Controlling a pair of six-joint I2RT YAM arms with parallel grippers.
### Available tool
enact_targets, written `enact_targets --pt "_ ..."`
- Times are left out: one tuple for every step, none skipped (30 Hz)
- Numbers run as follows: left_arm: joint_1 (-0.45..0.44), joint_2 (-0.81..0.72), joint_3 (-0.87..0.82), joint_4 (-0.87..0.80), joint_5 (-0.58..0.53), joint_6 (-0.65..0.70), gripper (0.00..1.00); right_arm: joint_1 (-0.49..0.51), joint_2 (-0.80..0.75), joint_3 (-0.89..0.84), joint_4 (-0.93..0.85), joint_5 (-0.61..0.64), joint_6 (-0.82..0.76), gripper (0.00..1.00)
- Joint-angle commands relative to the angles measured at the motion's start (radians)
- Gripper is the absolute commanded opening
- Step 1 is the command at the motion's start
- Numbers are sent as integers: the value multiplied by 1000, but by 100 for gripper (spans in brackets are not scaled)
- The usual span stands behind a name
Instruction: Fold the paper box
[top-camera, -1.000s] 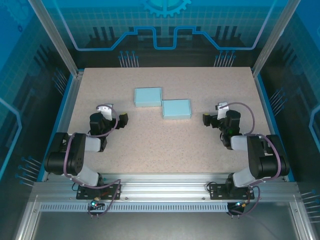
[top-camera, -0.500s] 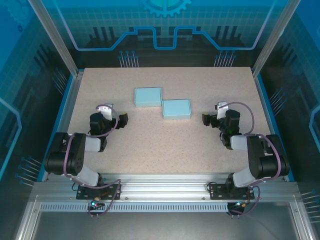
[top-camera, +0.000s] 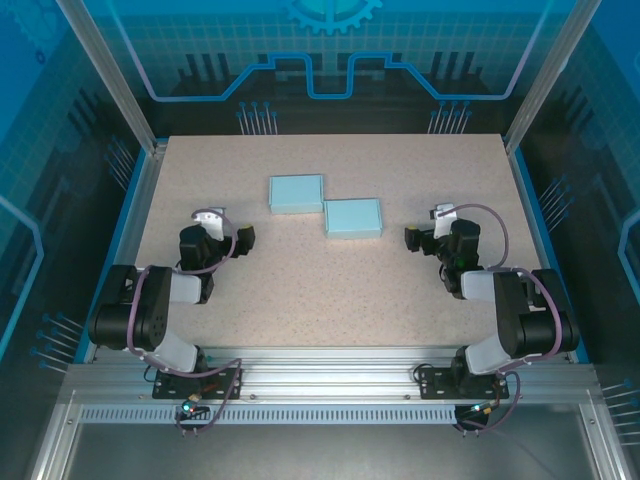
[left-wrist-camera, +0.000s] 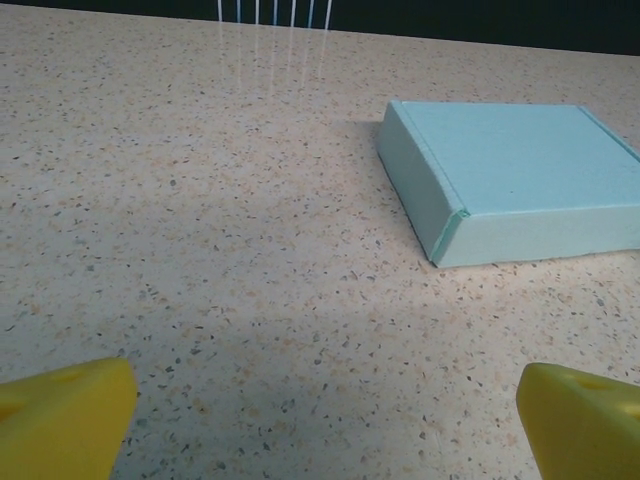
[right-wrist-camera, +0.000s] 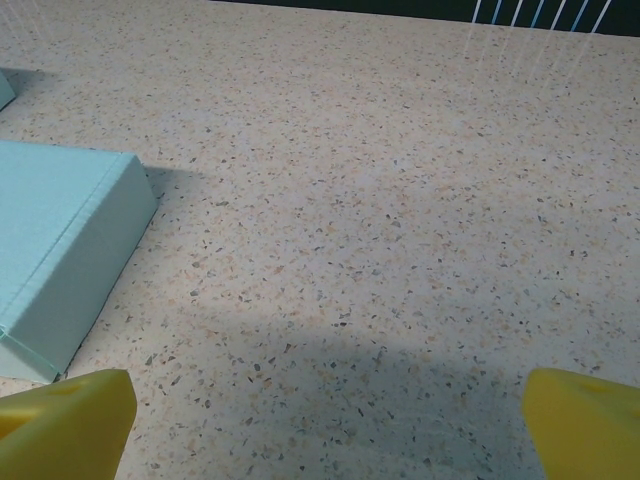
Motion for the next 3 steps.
enact_targets --pt "2 -1 17 15 -23 5 99 12 1 16 14 10 -9 100" --pt "2 -1 16 18 -21 4 99 12 2 16 14 10 -9 100" --pt "2 -1 16 19 -20 4 99 11 1 16 13 10 -8 100"
